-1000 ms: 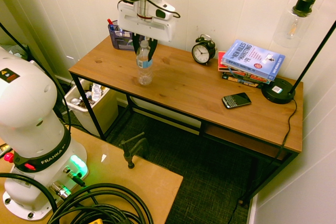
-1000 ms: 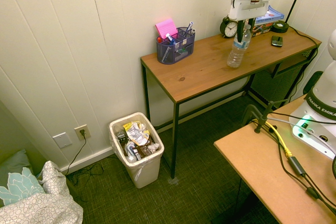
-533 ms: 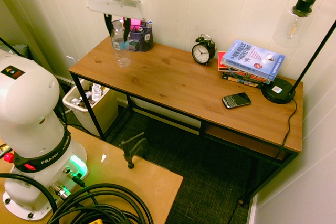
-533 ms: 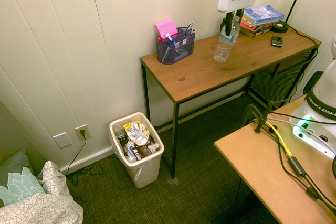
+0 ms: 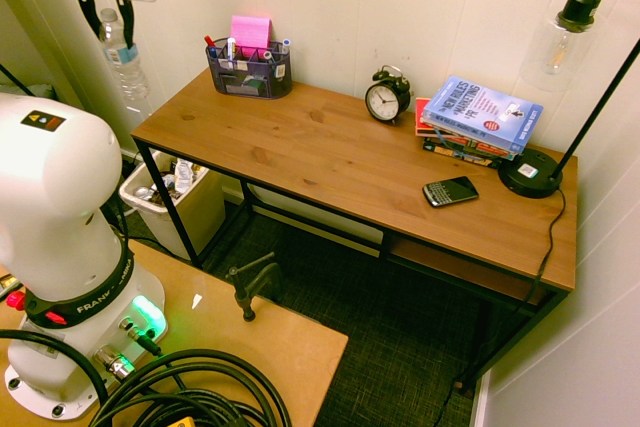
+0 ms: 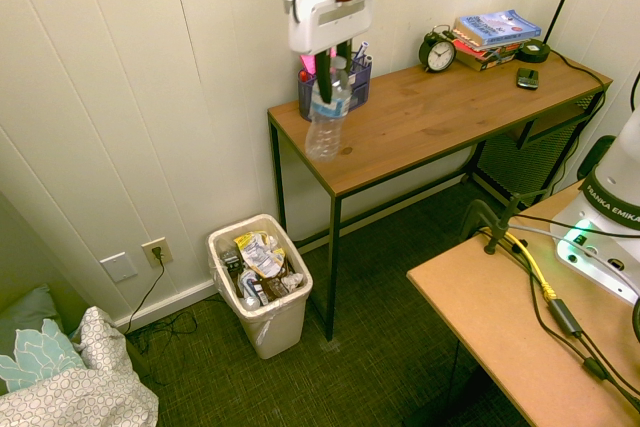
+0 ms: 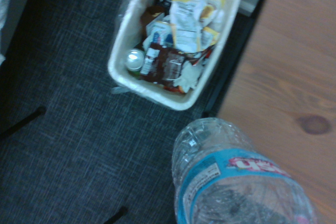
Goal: Throw the bottle in the trash bin
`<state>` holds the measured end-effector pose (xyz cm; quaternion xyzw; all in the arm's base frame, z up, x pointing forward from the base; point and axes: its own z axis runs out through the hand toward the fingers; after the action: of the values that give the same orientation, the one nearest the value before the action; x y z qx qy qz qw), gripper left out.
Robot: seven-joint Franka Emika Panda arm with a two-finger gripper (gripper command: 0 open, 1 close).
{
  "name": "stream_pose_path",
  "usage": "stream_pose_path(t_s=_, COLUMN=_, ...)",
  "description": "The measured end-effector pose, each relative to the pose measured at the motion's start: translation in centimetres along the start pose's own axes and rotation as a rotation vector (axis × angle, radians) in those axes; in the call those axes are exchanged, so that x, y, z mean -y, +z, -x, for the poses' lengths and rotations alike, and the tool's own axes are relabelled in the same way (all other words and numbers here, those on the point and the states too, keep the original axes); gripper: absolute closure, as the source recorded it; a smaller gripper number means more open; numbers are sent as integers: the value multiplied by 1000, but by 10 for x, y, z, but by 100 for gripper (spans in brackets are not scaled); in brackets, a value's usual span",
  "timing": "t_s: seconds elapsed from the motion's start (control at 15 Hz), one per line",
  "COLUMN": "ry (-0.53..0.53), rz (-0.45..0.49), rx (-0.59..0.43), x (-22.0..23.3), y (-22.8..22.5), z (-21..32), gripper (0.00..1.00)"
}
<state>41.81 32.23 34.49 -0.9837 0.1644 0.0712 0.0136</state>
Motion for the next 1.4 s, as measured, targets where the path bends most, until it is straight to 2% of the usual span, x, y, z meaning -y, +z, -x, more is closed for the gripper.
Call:
stream_pose_path(t_s=0.2, ry=-2, rz=44, rx=89, x=49, y=37, z=-21, gripper=100)
stream_pose_path(t_s=0.47, ry=33, rz=96, rx=241, x=73, y=116, z=-84, gripper=100)
stream_pose_path(t_s=0.67, ry=32, rz=111, rx=352, x=91, y=184, z=-109, gripper=100)
stream_pose_path(t_s=0.73, ry=20, rz=117, rx=387, x=100, y=191, z=-111, gripper=0)
stream_pose_path(t_s=1.0, ry=-21, rz=116, rx=409, x=137, y=162, z=-123, gripper=0)
stream_pose_path(t_s=1.4, ry=-12, rz=115, rx=423, x=149, y=166, z=-152, gripper=0)
